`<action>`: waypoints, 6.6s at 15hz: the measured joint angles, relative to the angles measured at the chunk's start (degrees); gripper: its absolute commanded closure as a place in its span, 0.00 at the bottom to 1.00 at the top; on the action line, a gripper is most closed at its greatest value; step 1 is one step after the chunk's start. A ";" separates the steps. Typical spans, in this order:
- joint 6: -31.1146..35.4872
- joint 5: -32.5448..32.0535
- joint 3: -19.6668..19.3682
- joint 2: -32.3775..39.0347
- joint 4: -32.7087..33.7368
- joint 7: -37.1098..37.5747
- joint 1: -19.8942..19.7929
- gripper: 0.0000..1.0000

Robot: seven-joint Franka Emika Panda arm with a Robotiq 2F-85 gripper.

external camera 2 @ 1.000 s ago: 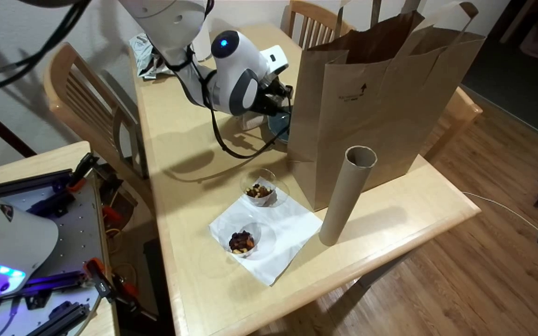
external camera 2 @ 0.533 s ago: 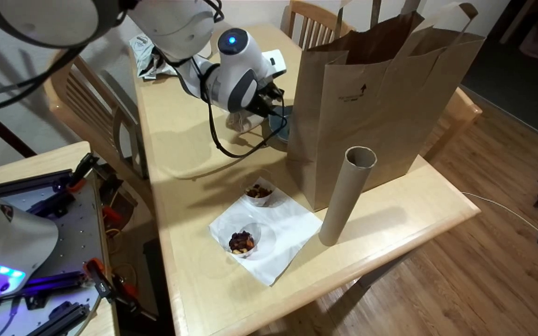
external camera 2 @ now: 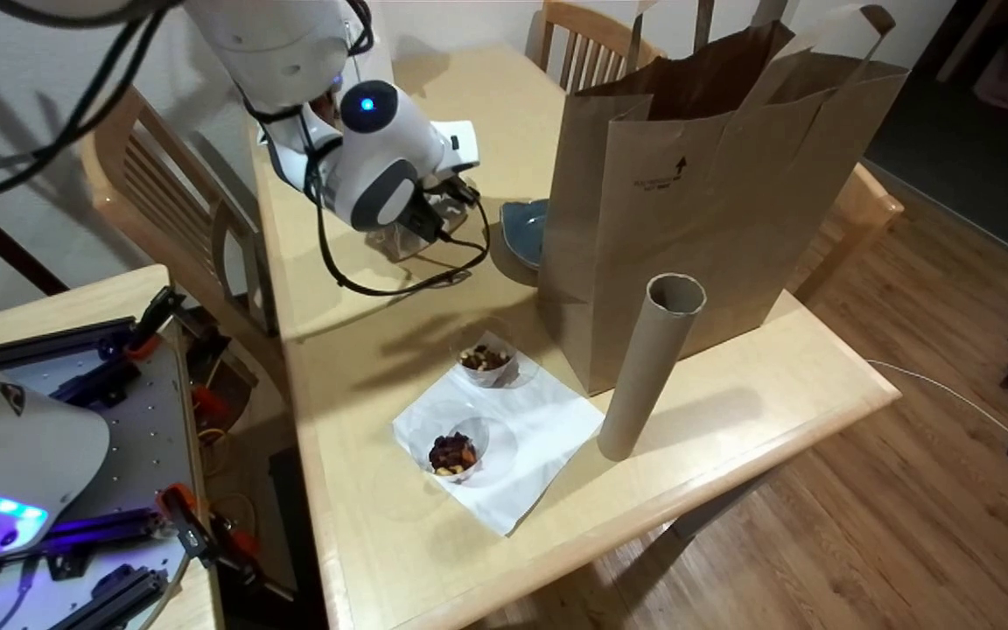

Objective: Use the cloth to wipe the table.

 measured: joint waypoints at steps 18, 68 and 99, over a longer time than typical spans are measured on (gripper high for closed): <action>-1.94 42.31 -43.44 -18.48 -29.22 0.45 48.43 0.95; -1.96 27.98 -19.38 -19.78 -20.01 5.26 23.09 0.00; -32.39 22.76 -14.86 -27.62 -12.92 16.76 36.41 0.00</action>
